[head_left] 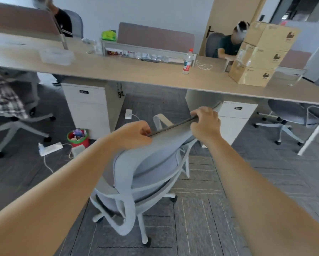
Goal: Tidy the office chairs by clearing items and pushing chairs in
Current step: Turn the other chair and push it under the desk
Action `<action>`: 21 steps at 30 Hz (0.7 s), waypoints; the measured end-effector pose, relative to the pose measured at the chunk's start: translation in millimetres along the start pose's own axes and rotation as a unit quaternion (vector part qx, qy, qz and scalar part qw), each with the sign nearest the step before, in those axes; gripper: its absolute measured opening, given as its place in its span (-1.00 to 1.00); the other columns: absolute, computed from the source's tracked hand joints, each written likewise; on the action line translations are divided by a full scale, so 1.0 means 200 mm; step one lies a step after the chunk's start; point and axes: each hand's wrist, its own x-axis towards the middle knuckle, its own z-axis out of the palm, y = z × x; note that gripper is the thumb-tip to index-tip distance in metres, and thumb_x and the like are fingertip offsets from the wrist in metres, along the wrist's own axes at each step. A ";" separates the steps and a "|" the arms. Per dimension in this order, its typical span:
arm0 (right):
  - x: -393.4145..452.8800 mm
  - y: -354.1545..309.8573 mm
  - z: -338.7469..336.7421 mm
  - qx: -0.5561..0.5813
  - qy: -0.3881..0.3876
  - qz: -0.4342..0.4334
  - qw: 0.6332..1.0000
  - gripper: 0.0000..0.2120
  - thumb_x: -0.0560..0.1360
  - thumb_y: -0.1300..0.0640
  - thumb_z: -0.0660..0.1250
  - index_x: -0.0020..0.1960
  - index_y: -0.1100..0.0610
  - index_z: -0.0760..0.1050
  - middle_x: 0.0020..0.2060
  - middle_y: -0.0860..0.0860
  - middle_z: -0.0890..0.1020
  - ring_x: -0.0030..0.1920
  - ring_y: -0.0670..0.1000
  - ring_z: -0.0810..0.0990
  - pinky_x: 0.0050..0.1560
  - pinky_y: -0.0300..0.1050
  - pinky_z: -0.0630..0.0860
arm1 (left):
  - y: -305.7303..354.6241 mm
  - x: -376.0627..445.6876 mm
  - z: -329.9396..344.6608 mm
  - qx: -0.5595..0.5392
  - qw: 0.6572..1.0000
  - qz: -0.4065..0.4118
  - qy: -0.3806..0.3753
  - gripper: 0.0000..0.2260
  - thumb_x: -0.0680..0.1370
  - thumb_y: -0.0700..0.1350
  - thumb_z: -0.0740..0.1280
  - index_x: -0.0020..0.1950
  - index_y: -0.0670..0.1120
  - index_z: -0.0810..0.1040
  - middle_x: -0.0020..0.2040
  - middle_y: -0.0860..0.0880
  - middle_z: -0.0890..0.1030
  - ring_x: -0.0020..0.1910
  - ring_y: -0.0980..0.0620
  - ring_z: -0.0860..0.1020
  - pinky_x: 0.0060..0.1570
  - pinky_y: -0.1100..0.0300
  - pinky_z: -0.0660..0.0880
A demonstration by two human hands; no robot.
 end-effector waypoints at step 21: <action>-0.03 0.31 -0.04 -0.056 -0.021 -0.194 0.979 -0.40 0.23 -0.26 0.42 -0.03 0.23 0.47 -0.06 0.08 0.56 0.10 0.12 0.41 0.12 -0.08 0.30 | 0.04 -0.11 0.37 0.095 0.904 -0.106 0.404 -0.49 0.30 0.21 0.40 -0.09 -0.24 0.50 -0.01 -0.17 0.58 0.11 -0.17 0.41 0.17 0.00 0.18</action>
